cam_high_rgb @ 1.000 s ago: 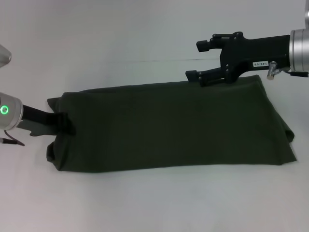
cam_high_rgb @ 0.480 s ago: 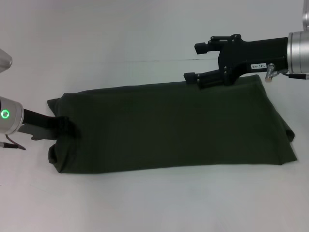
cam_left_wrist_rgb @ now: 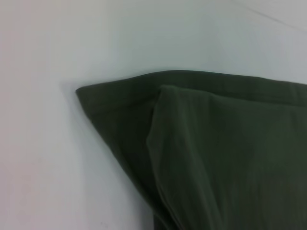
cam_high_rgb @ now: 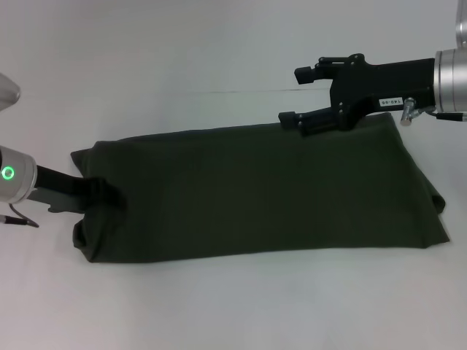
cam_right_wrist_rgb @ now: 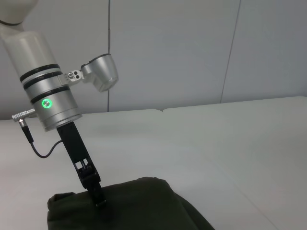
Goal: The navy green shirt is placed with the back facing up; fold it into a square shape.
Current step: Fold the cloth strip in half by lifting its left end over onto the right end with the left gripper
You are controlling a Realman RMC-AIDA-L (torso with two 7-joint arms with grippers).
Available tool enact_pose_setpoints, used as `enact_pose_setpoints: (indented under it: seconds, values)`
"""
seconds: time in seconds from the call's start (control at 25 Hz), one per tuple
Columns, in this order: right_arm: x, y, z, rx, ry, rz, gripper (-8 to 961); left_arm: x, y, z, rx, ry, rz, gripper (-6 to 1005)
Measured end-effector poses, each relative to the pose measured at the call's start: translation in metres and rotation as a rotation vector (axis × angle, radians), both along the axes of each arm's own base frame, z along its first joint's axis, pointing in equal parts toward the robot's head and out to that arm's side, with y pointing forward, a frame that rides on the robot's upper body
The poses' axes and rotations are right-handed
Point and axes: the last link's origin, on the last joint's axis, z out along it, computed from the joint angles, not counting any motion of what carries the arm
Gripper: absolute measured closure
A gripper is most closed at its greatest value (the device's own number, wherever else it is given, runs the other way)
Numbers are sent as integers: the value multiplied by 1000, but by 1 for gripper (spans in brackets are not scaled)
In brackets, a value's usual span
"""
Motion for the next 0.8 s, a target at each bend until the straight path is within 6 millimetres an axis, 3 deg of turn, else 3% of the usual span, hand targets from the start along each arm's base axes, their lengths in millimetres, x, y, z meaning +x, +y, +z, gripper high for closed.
enact_pose_setpoints:
  seconds: [0.16,0.6,0.8]
  values:
    - [1,0,0,2,1,-3,37,5,2,-3,-21,23,-34,560]
    - [4,-2,0,3,1,-10,36,5,3,-3,-20,38,-31,958]
    - [4,-2,1,4,0,-10,37,5,3,-3,-18,40,-32,979]
